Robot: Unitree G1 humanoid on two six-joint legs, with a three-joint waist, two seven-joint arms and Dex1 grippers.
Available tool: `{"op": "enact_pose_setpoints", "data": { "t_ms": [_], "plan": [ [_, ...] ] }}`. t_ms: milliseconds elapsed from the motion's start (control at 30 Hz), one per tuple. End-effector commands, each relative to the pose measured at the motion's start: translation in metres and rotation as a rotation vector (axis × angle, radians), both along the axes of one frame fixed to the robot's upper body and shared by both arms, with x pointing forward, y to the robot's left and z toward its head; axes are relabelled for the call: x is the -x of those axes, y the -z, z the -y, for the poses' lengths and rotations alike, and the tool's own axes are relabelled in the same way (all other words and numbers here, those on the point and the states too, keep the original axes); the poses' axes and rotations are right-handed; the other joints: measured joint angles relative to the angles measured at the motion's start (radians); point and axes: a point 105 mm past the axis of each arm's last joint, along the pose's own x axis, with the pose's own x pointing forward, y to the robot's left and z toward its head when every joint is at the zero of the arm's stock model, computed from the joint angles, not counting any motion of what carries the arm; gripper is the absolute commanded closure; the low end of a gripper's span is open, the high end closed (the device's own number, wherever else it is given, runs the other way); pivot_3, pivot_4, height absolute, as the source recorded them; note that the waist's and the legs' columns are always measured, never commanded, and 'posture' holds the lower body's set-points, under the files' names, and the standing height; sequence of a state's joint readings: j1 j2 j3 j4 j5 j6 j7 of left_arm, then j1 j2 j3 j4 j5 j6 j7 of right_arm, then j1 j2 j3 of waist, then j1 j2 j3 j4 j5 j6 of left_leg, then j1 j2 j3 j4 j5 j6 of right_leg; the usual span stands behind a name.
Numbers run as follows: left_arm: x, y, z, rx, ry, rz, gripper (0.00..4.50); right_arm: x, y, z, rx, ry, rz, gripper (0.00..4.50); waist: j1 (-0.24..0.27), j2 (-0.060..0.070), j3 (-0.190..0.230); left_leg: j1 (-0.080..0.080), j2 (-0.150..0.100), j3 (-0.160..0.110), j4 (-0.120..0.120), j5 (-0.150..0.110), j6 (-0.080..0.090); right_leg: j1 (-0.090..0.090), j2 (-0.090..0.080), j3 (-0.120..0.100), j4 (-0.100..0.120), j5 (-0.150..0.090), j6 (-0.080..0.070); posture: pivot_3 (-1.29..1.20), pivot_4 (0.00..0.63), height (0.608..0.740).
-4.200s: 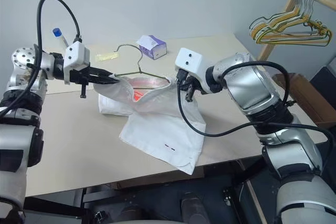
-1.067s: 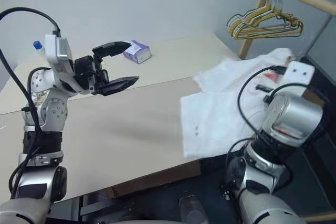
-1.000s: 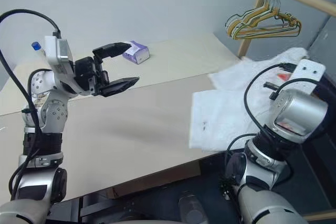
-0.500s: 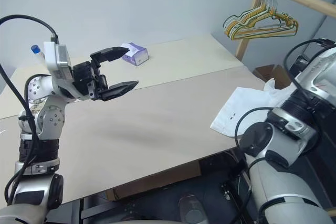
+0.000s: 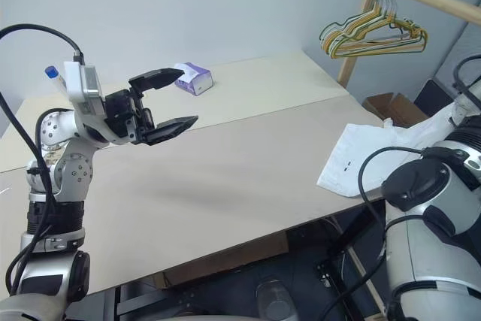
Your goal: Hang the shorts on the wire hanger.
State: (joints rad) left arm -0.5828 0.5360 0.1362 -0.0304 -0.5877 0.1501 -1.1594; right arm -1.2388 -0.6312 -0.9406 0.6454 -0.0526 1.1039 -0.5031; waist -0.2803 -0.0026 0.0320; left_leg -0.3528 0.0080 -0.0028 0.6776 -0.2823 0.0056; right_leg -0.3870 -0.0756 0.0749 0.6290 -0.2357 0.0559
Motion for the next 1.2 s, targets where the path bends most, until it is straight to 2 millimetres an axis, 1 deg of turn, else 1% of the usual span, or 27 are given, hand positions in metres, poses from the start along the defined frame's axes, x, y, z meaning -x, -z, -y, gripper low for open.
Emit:
{"op": "enact_pose_setpoints", "data": {
  "t_ms": [33, 167, 233, 267, 300, 333, 433, 467, 500, 600, 733, 833, 900, 933, 967, 1033, 1100, 1167, 1200],
  "plan": [
    [0.006, -0.009, 0.0, -0.003, 0.006, 0.052, 0.0, 0.002, -0.015, 0.002, -0.006, 0.034, 0.044, 4.42, 0.004, 0.0, 0.0, 0.0, 0.0, 0.0, 0.0, 0.0, 0.0, 0.0, 0.0, 0.0, 0.0, 0.0, 0.0, -0.17, 0.0, 0.74],
    [0.007, -0.011, 0.001, 0.005, 0.027, 0.053, 0.0, 0.001, -0.013, -0.001, 0.012, 0.029, 0.019, 4.42, 0.016, 0.0, 0.0, 0.0, 0.0, 0.001, 0.0, 0.0, 0.0, 0.0, 0.0, 0.001, -0.001, 0.0, 0.001, -0.17, 0.0, 0.74],
    [0.007, -0.01, 0.002, 0.002, 0.032, 0.056, 0.0, 0.001, -0.012, 0.0, 0.031, 0.035, 0.014, 3.7, 0.019, 0.0, 0.0, 0.0, 0.0, 0.001, 0.0, 0.0, 0.0, 0.0, 0.0, 0.001, -0.001, 0.0, 0.001, -0.17, 0.0, 0.74],
    [0.007, -0.011, 0.002, 0.005, 0.035, 0.058, 0.0, 0.002, -0.012, 0.001, 0.038, 0.036, 0.015, 3.46, 0.02, 0.0, 0.0, 0.0, 0.0, 0.002, 0.0, 0.0, 0.0, 0.0, 0.0, 0.001, -0.001, 0.0, 0.002, -0.17, 0.0, 0.74],
    [0.007, -0.011, 0.002, 0.009, 0.037, 0.058, 0.0, 0.002, -0.013, 0.001, 0.048, 0.035, 0.011, 2.97, 0.021, 0.0, 0.0, 0.0, 0.0, 0.002, 0.0, 0.0, 0.0, 0.0, 0.0, 0.001, -0.001, 0.0, 0.002, -0.17, 0.0, 0.74],
    [0.007, -0.012, 0.003, 0.011, 0.04, 0.059, 0.0, 0.002, -0.013, 0.001, 0.057, 0.039, 0.006, 2.79, 0.022, 0.0, 0.0, 0.0, 0.0, 0.002, 0.0, 0.0, 0.0, 0.0, 0.0, 0.001, -0.001, 0.0, 0.002, -0.17, 0.0, 0.74],
    [0.007, -0.011, 0.003, 0.013, 0.042, 0.06, 0.0, 0.004, -0.015, 0.003, 0.113, 0.065, -0.023, 1.73, 0.022, 0.0, 0.0, 0.0, 0.0, 0.002, 0.0, 0.0, 0.001, 0.0, 0.0, 0.001, -0.002, 0.0, 0.002, -0.17, 0.0, 0.74],
    [0.006, -0.011, 0.003, 0.013, 0.042, 0.06, 0.0, 0.005, -0.016, 0.003, 0.14, 0.068, -0.036, 1.46, 0.022, 0.0, 0.0, 0.0, 0.0, 0.002, 0.0, -0.001, 0.001, 0.0, 0.0, 0.001, -0.002, 0.0, 0.002, -0.17, 0.0, 0.74],
    [0.006, -0.011, 0.003, 0.014, 0.041, 0.06, 0.0, 0.005, -0.016, 0.003, 0.164, 0.067, -0.048, 1.05, 0.022, 0.0, 0.0, 0.0, 0.0, 0.002, 0.0, -0.001, 0.001, 0.0, 0.0, 0.001, -0.002, 0.0, 0.002, -0.17, 0.0, 0.74],
    [0.006, -0.011, 0.003, 0.012, 0.039, 0.062, 0.0, 0.006, -0.02, 0.002, 0.224, 0.083, -0.068, 0.1, 0.022, 0.0, 0.0, 0.0, 0.0, 0.002, 0.0, -0.001, 0.001, 0.0, 0.0, 0.002, -0.002, 0.0, 0.002, -0.17, 0.0, 0.74],
    [0.006, -0.01, 0.002, 0.007, 0.038, 0.061, 0.0, 0.01, -0.04, -0.002, 0.389, 0.144, -0.08, 0.04, 0.021, 0.0, 0.0, 0.0, 0.0, 0.002, 0.0, -0.001, 0.002, -0.001, 0.0, 0.003, -0.002, 0.0, 0.002, -0.17, 0.0, 0.74],
    [0.006, -0.009, 0.003, 0.005, 0.037, 0.061, 0.0, 0.013, -0.066, -0.012, 0.601, 0.193, -0.091, 0.04, 0.022, 0.0, 0.0, 0.0, 0.0, 0.002, 0.0, -0.001, 0.002, -0.001, 0.0, 0.004, -0.002, 0.001, 0.003, -0.17, 0.0, 0.74],
    [0.005, -0.01, 0.001, 0.012, 0.031, 0.062, 0.0, 0.013, -0.097, -0.032, 0.862, 0.229, -0.061, 0.04, 0.024, 0.0, 0.0, 0.0, 0.0, 0.002, 0.0, -0.001, 0.002, -0.001, 0.0, 0.004, -0.002, 0.001, 0.003, -0.17, 0.0, 0.74],
    [0.005, -0.01, 0.0, 0.014, 0.029, 0.062, 0.0, 0.011, -0.107, -0.042, 0.952, 0.227, -0.041, 0.04, 0.022, 0.001, 0.0, 0.0, 0.0, 0.002, 0.001, -0.001, 0.002, -0.002, 0.0, 0.004, -0.003, 0.001, 0.004, -0.16, 0.0, 0.74],
    [0.005, -0.011, -0.001, 0.016, 0.027, 0.062, 0.0, 0.009, -0.112, -0.049, 1.009, 0.219, -0.025, 0.04, 0.019, 0.001, 0.001, 0.0, -0.001, 0.003, 0.0, -0.001, 0.002, -0.003, 0.0, 0.006, -0.003, 0.001, 0.004, -0.16, 0.0, 0.74],
    [0.005, -0.01, -0.004, 0.02, 0.016, 0.057, 0.0, 0.003, -0.12, -0.064, 1.108, 0.168, 0.007, 0.04, 0.018, 0.001, 0.001, 0.0, 0.0, 0.004, 0.0, -0.001, 0.002, -0.003, 0.0, 0.008, -0.002, 0.002, 0.005, -0.16, 0.0, 0.74],
    [0.003, -0.007, -0.008, 0.018, -0.016, 0.048, 0.0, -0.005, -0.125, -0.084, 1.209, 0.093, 0.031, 0.04, 0.018, 0.001, 0.001, 0.001, 0.0, 0.004, 0.0, -0.001, 0.002, -0.003, 0.001, 0.008, -0.003, 0.001, 0.006, -0.15, 0.0, 0.74],
    [0.001, -0.003, -0.013, 0.011, -0.06, 0.03, 0.0, -0.019, -0.123, -0.108, 1.282, -0.05, 0.073, 0.04, 0.019, 0.001, 0.001, 0.001, 0.0, 0.004, 0.001, -0.001, 0.002, -0.003, 0.0, 0.008, -0.003, 0.001, 0.007, -0.14, 0.0, 0.74],
    [0.0, 0.001, -0.016, 0.007, -0.085, 0.019, 0.0, -0.027, -0.119, -0.122, 1.307, -0.149, 0.092, 0.04, 0.018, 0.001, 0.001, 0.001, 0.0, 0.004, 0.001, -0.001, 0.002, -0.003, 0.0, 0.008, -0.003, 0.001, 0.008, -0.14, 0.0, 0.74]
  ]
}}
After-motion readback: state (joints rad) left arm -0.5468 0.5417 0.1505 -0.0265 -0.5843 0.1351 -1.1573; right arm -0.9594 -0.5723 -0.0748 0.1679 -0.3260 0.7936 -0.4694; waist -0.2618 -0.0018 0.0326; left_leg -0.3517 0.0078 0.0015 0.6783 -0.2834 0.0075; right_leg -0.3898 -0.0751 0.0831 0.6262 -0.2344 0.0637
